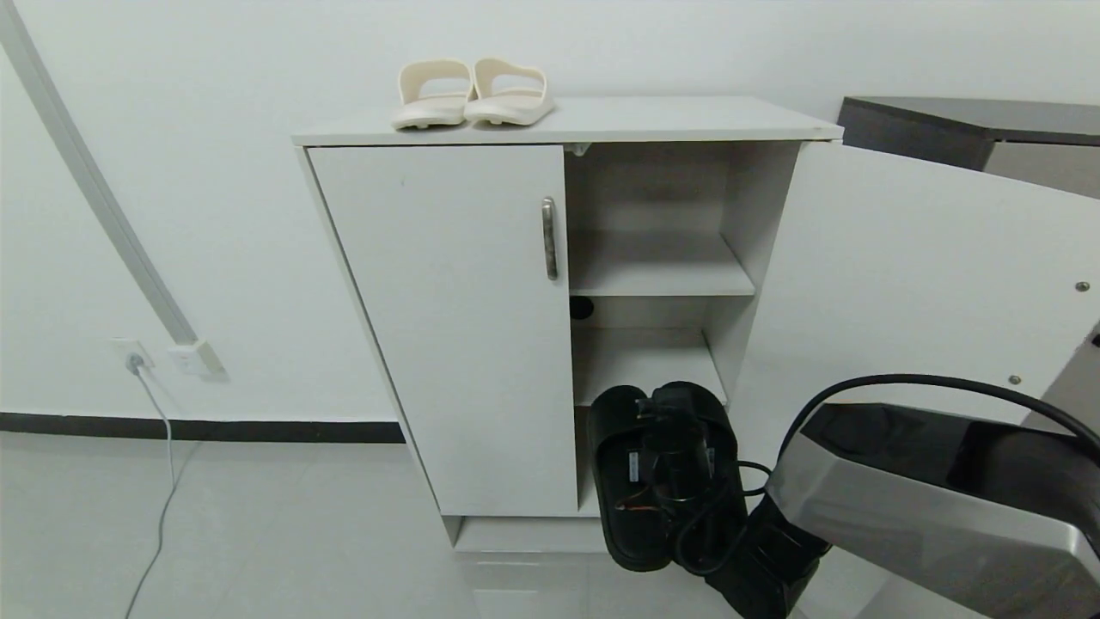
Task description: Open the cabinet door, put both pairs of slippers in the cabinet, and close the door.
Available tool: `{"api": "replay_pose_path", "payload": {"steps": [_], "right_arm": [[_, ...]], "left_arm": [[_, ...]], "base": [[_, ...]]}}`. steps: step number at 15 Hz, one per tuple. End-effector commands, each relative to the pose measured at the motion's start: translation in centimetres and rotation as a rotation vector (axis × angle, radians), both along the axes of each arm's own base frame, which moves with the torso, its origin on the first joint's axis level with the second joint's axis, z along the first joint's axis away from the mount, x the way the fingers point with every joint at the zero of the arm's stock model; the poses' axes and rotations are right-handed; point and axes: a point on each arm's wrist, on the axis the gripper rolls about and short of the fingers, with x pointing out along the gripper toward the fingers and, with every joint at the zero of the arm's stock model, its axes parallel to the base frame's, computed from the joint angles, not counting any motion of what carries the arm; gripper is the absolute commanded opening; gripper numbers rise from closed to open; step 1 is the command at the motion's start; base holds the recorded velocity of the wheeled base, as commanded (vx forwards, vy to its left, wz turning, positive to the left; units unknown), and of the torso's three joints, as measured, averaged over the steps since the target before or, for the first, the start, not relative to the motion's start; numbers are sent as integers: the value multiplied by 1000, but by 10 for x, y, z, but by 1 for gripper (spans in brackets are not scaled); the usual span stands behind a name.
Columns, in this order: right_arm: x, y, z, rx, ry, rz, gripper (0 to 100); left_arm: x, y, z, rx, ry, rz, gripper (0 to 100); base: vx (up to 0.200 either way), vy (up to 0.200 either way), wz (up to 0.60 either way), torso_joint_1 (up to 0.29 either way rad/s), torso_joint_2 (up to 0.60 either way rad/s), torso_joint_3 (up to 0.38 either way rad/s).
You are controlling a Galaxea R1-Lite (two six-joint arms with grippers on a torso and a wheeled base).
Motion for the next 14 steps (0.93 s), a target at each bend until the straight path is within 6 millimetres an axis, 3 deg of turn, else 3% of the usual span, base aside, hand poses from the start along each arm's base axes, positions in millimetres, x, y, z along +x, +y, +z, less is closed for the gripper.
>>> {"api": "replay_pose_path", "payload": {"steps": [1, 9, 14], "right_arm": [[2, 2, -3, 0, 1, 1, 0], [7, 6, -12, 2, 2, -3, 0], [12, 5, -11, -4, -120, -12, 0]], "left_arm": [[0, 0, 0, 0, 2, 0, 0], [0, 0, 0, 0, 2, 1, 0], [0, 0, 0, -2, 2, 1, 0]], "base": [[0, 0, 0, -2, 2, -188], [0, 0, 0, 3, 1, -194], [0, 0, 0, 1, 2, -34]]}}
